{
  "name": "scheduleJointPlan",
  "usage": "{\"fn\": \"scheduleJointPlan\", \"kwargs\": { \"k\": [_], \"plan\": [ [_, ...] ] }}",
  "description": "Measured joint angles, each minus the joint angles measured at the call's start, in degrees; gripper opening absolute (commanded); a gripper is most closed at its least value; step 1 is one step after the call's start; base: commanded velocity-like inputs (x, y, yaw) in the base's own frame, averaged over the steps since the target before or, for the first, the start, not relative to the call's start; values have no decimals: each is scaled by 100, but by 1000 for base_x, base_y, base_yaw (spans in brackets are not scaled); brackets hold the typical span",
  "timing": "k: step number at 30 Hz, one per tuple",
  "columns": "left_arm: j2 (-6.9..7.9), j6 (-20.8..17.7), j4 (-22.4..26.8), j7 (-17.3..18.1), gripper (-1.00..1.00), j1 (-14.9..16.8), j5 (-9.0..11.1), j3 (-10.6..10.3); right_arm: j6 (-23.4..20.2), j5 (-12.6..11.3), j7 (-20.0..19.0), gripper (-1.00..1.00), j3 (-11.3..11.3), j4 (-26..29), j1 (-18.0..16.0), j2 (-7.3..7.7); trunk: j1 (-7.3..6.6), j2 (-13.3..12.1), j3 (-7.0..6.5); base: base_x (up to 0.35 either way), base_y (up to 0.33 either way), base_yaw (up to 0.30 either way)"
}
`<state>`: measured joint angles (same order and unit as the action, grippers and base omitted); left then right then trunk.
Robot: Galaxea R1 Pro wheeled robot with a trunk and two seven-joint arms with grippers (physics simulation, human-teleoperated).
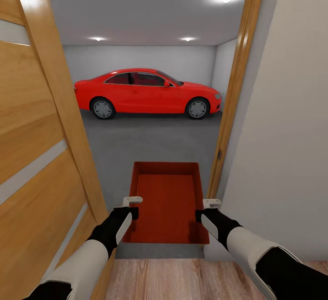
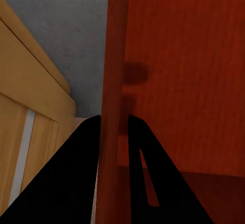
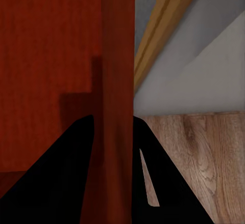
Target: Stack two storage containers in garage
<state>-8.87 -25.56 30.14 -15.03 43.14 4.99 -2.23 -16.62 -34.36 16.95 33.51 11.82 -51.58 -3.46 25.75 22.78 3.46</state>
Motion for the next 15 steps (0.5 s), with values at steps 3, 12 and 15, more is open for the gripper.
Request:
{"fn": "scheduleJointPlan", "kwargs": {
  "k": [3,12,15],
  "plan": [
    [0,3,-2,-2,-100,-1,5,-2,0,-5,1,-100,6,0,0,1,0,0,0,0,0,0],
    [0,12,-4,-2,-100,-1,3,-4,13,-25,3,-100,22,-3,1,2,0,0,0,0,0,0],
    [0,12,-5,-2,-100,0,2,-4,16,-27,3,-100,22,-3,1,2,0,0,0,0,0,0]
  ]
}}
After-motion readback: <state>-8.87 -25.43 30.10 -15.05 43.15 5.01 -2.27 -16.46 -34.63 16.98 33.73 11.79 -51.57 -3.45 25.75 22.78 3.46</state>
